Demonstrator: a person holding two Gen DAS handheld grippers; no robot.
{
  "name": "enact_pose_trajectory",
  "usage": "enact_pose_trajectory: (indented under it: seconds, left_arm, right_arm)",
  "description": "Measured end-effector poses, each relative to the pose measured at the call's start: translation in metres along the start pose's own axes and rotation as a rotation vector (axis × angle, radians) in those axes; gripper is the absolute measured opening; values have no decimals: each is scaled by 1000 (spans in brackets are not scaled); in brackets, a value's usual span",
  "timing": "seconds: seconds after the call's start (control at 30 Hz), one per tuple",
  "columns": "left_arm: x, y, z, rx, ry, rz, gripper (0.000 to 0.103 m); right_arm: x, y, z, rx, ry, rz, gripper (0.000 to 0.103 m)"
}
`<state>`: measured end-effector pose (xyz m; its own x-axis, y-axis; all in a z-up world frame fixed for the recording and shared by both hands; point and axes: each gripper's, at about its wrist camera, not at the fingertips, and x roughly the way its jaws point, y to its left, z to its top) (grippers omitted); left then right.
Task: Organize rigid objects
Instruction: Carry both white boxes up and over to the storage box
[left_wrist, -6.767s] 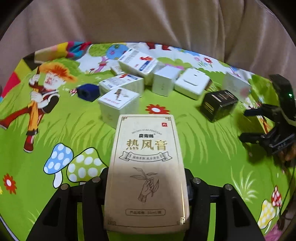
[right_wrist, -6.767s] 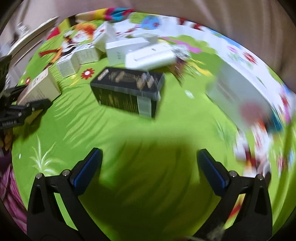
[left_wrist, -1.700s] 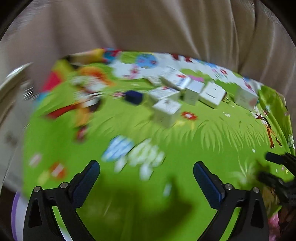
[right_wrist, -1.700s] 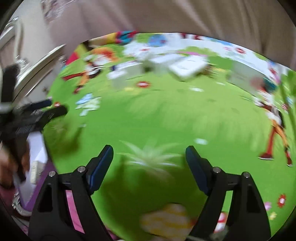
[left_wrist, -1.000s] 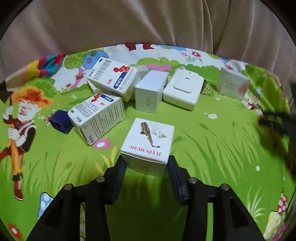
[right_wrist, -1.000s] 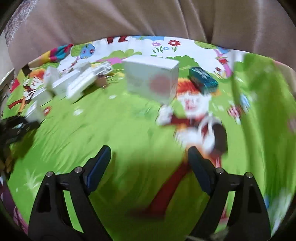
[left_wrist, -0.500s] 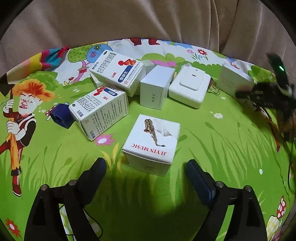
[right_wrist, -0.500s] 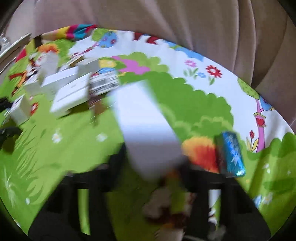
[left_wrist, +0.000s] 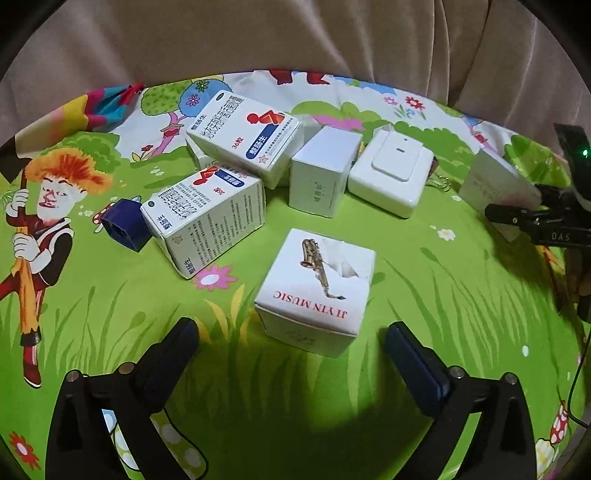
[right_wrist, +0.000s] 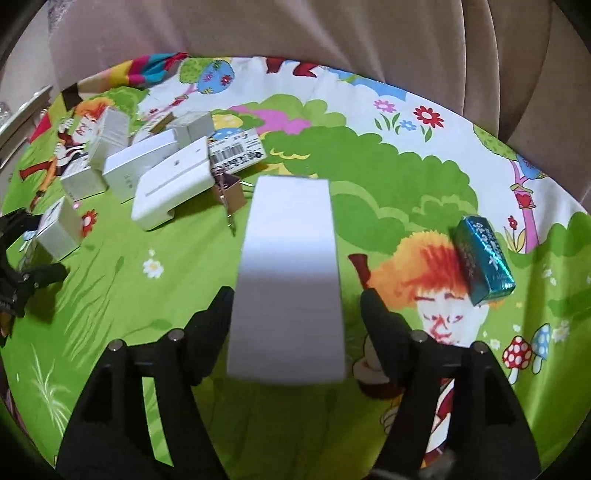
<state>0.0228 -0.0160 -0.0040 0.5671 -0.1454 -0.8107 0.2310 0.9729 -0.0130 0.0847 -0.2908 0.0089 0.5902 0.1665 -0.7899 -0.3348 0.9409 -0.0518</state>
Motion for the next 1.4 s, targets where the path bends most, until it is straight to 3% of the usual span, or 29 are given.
enact_pose_trajectory:
  seconds: [0.07,0.1,0.13,0.3,0.43,0.63,0.7,0.87,0.97,1.03,1.23,1.4]
  left_arm:
    - [0,1,0,-12,-4,11,100]
    - [-3,4,0,-26,-21,23,81]
    - [-8,8,-2,-46,-51,34,43]
    - [-17,13,-6,-91,-81,25,44]
    - [-36,-6,-24,-102,-121,13,44]
    - [-74,-44,-52,-125,-179,15,44]
    - [-106,-56,-54,-125,-283,39,44]
    - [-200,-87,-51,-62,-632,102,45]
    - [-240,-98,-55,-34,-781,123,45]
    - [-259,-103,-58,-23,-849,131,45]
    - [-291,-106,-70,-2,-930,137,45]
    - [-301,-106,-74,5,-930,132,45]
  right_arm:
    - [0,2,0,-5,-6,-19,72]
    - [-2,4,-3,-10,-19,-32,46]
    - [-3,6,-6,-10,-22,-45,38]
    - [-44,26,-37,95,-122,-58,38]
    - [-84,49,-69,167,-204,-41,38]
    - [-115,84,-96,120,-261,-81,38]
    - [-136,90,-102,134,-334,-106,37]
    - [-223,117,-120,121,-700,-239,38]
    - [-263,134,-128,93,-854,-310,38]
    - [-278,142,-130,79,-908,-335,38]
    - [-315,163,-134,43,-1032,-378,38]
    - [-322,169,-132,26,-1036,-360,38]
